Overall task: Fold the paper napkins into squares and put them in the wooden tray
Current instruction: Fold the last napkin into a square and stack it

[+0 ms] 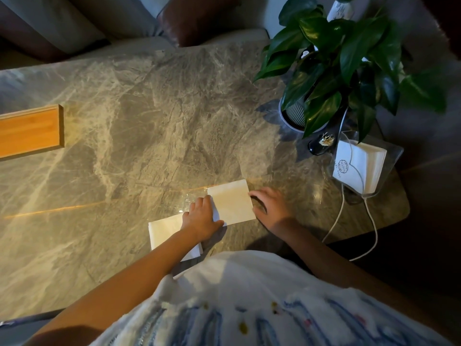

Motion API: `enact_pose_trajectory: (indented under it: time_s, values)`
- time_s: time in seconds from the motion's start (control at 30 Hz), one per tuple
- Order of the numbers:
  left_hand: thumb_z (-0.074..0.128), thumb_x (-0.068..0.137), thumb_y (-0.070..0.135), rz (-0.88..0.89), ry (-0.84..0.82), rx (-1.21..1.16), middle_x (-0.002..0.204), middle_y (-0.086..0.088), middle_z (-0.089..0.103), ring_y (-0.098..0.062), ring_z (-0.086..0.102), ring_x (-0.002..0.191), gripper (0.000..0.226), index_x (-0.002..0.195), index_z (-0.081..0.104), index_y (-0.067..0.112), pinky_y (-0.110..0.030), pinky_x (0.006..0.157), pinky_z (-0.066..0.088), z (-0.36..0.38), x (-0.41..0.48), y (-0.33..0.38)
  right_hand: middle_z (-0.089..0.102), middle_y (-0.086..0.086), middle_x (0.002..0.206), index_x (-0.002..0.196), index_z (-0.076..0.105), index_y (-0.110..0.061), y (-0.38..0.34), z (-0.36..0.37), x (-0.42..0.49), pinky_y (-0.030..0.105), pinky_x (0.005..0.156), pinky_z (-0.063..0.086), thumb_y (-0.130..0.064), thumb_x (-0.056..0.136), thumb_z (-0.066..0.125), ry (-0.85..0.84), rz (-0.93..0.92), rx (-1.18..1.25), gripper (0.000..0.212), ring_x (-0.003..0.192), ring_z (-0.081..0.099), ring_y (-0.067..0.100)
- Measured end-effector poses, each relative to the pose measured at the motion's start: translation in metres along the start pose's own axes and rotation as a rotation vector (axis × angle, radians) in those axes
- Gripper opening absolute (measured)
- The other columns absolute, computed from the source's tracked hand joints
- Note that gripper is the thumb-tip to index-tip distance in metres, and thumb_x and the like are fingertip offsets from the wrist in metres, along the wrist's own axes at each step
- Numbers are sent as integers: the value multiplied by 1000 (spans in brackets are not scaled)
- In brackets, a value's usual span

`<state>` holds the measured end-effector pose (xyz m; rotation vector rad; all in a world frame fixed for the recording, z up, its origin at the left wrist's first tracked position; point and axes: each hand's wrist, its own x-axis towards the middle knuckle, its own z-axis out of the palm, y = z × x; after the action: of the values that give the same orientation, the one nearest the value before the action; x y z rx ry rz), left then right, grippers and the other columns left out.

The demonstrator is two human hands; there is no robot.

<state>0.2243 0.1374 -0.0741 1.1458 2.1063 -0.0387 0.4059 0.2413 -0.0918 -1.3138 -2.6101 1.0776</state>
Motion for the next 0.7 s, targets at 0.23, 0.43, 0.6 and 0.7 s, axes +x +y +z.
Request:
enact_pose_trajectory:
  time_s: [0.23, 0.43, 0.6, 0.7]
  values:
    - [69, 81, 18, -52, -32, -415, 135, -18, 35, -34, 42, 124, 71, 138, 28, 2, -44, 102, 41, -2, 4, 6, 8, -1, 160, 146, 27, -35, 3, 13, 6, 46, 115, 23, -34, 88, 62, -122, 23, -377, 68, 145, 10, 25]
    - [66, 82, 11, -165, 3, -684, 122, -21, 52, -34, 52, 116, 63, 134, 32, -1, -44, 98, 44, 0, 13, 10, 10, -3, 161, 146, 26, -36, 4, 16, 8, 46, 115, 19, -33, 87, 64, -111, 57, -345, 71, 146, 10, 24]
    - [65, 82, 2, -266, 52, -907, 93, -8, 53, -34, 57, 103, 40, 115, 41, 0, -33, 79, 43, -2, 16, 14, 9, -4, 161, 147, 24, -37, 7, 17, 7, 45, 115, 19, -36, 87, 63, -110, 65, -347, 71, 146, 9, 23]
    - [64, 83, 1, -271, 6, -1016, 104, -18, 61, -34, 60, 99, 34, 113, 51, -7, -36, 81, 48, -1, 17, 18, 9, -4, 161, 147, 23, -37, 7, 17, 7, 44, 114, 18, -37, 88, 62, -109, 64, -348, 71, 146, 9, 22]
